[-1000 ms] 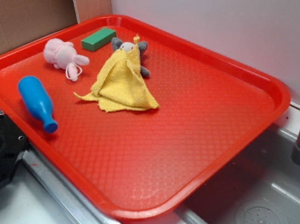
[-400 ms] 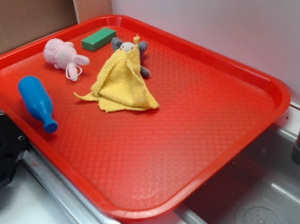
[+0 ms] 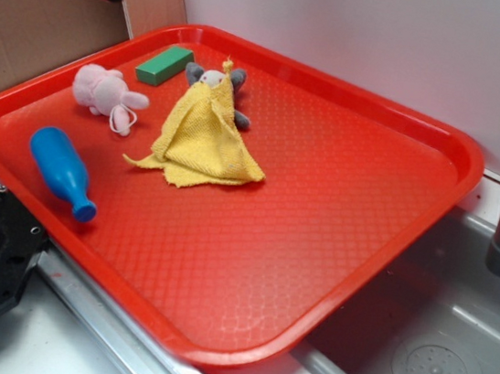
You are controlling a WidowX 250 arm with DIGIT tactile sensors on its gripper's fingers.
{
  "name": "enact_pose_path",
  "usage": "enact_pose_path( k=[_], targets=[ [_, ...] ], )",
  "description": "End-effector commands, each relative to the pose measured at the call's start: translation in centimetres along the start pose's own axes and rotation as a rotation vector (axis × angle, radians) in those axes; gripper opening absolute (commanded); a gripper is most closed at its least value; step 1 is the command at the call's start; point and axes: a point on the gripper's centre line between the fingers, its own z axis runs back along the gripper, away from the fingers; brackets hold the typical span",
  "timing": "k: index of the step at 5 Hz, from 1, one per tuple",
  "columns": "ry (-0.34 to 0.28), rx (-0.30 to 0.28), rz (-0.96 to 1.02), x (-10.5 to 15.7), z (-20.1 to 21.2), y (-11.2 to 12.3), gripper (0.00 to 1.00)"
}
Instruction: Grab the green block.
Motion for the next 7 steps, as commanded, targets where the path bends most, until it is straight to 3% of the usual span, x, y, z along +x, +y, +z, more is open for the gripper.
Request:
enact_pose_path(
  k=[1, 3, 7],
  targets=[
    [-0.031, 0.089, 0.081, 3.1, -3.5, 2.5, 1.00],
    [-0.004, 0.114, 0.109, 5.4, -7.3, 4.0, 1.00],
    [0.069, 0.094, 0.073, 7.5, -13.2, 3.5, 1.00]
  ],
)
